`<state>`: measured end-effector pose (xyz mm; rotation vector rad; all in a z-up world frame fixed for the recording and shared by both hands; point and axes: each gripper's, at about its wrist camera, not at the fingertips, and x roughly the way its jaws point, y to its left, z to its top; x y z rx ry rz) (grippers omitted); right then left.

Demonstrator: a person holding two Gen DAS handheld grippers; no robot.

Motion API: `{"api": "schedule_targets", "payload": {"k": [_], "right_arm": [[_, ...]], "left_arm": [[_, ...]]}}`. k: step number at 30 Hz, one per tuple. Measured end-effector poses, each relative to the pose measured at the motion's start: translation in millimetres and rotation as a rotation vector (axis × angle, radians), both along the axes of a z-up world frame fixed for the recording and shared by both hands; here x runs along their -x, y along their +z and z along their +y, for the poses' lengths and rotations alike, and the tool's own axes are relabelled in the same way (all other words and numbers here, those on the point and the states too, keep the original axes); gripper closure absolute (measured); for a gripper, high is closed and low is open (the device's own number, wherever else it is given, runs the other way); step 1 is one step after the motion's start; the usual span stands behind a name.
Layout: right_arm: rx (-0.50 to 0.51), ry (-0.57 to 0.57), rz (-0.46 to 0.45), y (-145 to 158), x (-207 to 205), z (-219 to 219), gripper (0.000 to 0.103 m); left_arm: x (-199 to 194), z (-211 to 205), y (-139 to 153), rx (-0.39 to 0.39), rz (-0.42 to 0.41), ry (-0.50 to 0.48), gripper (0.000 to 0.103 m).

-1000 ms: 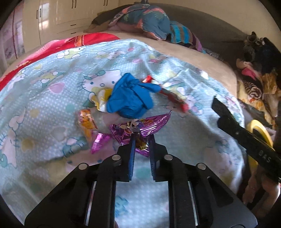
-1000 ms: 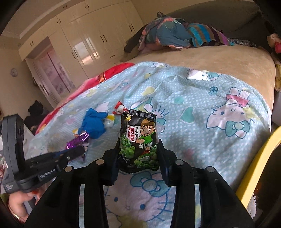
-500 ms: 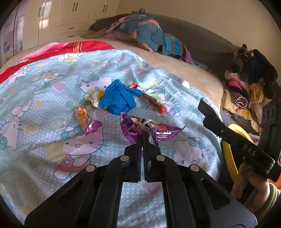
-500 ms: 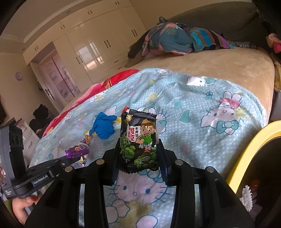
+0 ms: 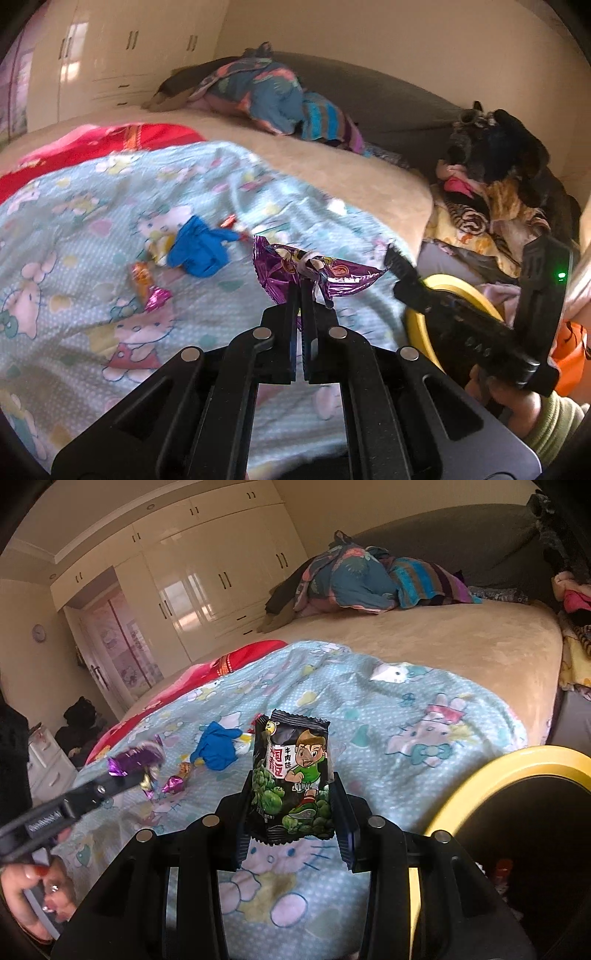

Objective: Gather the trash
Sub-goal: 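Carry the purple wrapper and green snack packet over the yellow bin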

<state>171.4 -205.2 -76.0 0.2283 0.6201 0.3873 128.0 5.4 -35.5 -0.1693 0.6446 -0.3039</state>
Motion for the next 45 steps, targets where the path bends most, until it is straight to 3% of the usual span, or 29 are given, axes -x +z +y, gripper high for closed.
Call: {"api": "schedule_targets", "payload": {"k": [16, 45], "right_arm": [[0.009, -0.131, 0.012, 8.9, 26.9, -60.8, 0.067], [-0.024, -0.279, 0.055, 6.3, 42.1, -129.0, 0.067]], "left_arm": [[19.5, -49.4, 20.9, 0.000, -0.053, -0.135, 0.103], [39.8, -114.8, 15.3, -0.061, -0.053, -0.307, 0.103]]}}
